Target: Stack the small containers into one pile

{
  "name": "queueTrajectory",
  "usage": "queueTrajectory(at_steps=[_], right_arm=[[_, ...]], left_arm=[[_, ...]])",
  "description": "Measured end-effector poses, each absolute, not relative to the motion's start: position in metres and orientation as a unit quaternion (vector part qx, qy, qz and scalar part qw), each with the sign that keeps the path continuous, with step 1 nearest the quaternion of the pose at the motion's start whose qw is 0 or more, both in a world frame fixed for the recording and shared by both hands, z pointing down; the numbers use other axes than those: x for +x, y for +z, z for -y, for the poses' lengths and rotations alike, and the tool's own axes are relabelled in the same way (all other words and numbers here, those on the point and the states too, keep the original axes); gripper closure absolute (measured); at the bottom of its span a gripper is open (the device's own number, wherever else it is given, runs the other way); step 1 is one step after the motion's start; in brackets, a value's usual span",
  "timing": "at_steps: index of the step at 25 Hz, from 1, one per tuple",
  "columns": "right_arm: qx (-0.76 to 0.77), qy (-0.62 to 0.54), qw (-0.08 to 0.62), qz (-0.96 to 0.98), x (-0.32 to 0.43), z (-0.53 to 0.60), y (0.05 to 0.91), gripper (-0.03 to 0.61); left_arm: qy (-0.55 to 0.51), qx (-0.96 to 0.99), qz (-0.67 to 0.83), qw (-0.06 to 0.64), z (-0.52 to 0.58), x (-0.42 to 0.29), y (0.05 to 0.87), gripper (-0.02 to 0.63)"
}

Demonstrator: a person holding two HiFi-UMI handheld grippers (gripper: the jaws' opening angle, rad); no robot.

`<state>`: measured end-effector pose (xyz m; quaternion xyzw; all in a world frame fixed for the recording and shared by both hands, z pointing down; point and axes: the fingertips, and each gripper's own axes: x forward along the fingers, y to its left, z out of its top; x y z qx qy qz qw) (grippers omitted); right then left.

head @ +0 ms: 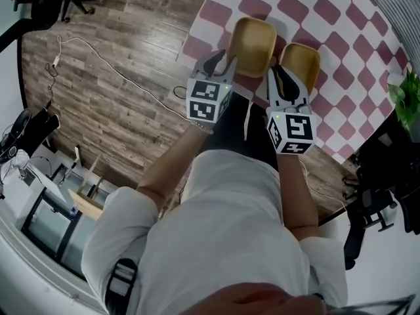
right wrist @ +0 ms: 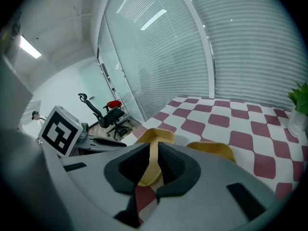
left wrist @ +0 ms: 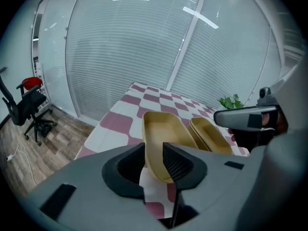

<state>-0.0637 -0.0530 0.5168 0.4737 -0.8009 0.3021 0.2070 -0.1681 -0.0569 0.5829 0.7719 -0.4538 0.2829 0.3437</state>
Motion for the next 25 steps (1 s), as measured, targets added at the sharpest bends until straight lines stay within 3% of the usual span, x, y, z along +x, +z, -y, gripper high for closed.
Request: queueTrajectory(at_steps=[5,7,10,25], right_arm=[[0.475,0.317,0.210,0.793,-0.062,0.050,0.536,0.537],[0.475,0.322,0.212,0.791,-0.061,0.049,0.541,0.537],[0.474,0.326,0.213,0.790,-0.058,0.048,0.542,0.537],[0.473,0.289,0.184,0.811,-0.049,0.055,0.467,0.515]], left_arm=[[0.286,0.763,0.446,0.369,0.061,-0.166,0.614,0.504],[0.281,0.758,0.451,0.378,0.065,-0.168,0.619,0.558],[0.269,0.753,0.461,0.384,0.067,-0.169,0.616,0.569],[0.194,0.764,0.494,0.367,0.074,-0.162,0.512,0.569]])
